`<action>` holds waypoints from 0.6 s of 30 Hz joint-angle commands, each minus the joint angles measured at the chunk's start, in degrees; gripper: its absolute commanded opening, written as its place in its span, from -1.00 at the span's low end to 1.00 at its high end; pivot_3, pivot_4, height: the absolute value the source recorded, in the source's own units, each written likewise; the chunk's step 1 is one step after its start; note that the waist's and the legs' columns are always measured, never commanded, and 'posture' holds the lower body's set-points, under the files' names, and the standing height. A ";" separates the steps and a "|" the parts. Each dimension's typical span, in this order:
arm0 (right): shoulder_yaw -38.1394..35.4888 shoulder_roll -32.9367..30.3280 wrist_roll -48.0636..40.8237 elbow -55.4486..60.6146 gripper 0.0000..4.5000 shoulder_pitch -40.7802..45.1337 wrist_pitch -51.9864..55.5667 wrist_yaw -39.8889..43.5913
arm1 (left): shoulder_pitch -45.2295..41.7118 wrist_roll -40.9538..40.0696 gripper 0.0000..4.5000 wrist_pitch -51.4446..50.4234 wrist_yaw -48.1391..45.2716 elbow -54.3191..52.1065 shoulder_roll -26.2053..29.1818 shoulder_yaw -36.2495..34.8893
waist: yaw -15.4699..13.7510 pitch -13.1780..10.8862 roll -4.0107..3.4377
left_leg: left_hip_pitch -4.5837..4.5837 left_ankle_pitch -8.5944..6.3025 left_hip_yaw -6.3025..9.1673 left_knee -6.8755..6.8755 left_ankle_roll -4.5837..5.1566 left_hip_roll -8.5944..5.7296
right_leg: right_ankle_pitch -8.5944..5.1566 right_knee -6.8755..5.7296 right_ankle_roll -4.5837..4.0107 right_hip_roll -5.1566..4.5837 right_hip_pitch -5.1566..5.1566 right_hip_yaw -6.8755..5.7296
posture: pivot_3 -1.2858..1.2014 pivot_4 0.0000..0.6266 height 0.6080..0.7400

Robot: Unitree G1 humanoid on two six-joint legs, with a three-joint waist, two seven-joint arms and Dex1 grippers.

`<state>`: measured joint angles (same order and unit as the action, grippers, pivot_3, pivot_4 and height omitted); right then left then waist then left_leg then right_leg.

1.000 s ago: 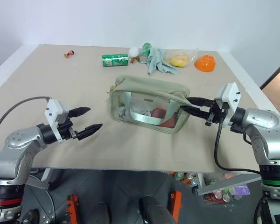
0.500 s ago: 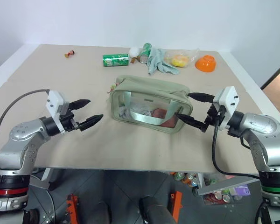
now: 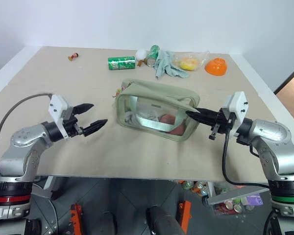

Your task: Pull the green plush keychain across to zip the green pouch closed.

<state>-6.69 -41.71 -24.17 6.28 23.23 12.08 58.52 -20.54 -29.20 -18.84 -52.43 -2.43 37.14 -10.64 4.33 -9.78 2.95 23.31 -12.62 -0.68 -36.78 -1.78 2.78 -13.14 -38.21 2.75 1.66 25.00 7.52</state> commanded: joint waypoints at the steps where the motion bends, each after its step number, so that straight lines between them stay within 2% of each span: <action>1: 0.01 -1.20 -0.06 -4.64 -0.99 3.97 -6.12 6.26 | -0.81 0.08 1.00 0.97 -0.03 -0.07 0.21 -0.86 | 0.03 0.00 -0.01 | 0.00 0.00 0.00 0.00 0.00 0.00 | 0.00 0.00 0.00 0.00 0.00 0.00 | 0.03 -0.52 1.00; 5: 1.85 -2.19 -0.61 -13.85 -0.99 10.10 -10.10 16.67 | -1.09 0.14 1.00 1.20 -0.56 0.49 0.20 -0.54 | 0.06 -0.05 -0.08 | -0.01 0.01 -0.03 -0.09 0.02 0.00 | 0.07 0.00 0.01 0.00 -0.01 0.00 | 0.03 -0.52 1.00; 18: 7.23 -1.94 2.69 -31.00 -0.99 25.21 -13.90 30.44 | 0.44 -0.30 1.00 0.65 -0.68 -0.73 0.69 -1.17 | 0.11 -0.09 -0.14 | -0.01 0.02 0.02 -0.11 0.02 0.01 | 0.08 -0.04 0.00 -0.01 -0.03 -0.05 | 0.03 -0.52 1.00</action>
<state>0.75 -43.10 -21.78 -23.42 46.07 0.09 85.80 -20.19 -29.19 -18.64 -52.99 -1.16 37.09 -10.66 4.44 -9.87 2.81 23.30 -12.60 -0.66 -36.89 -1.76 2.79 -13.06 -38.25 2.74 1.65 24.97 7.47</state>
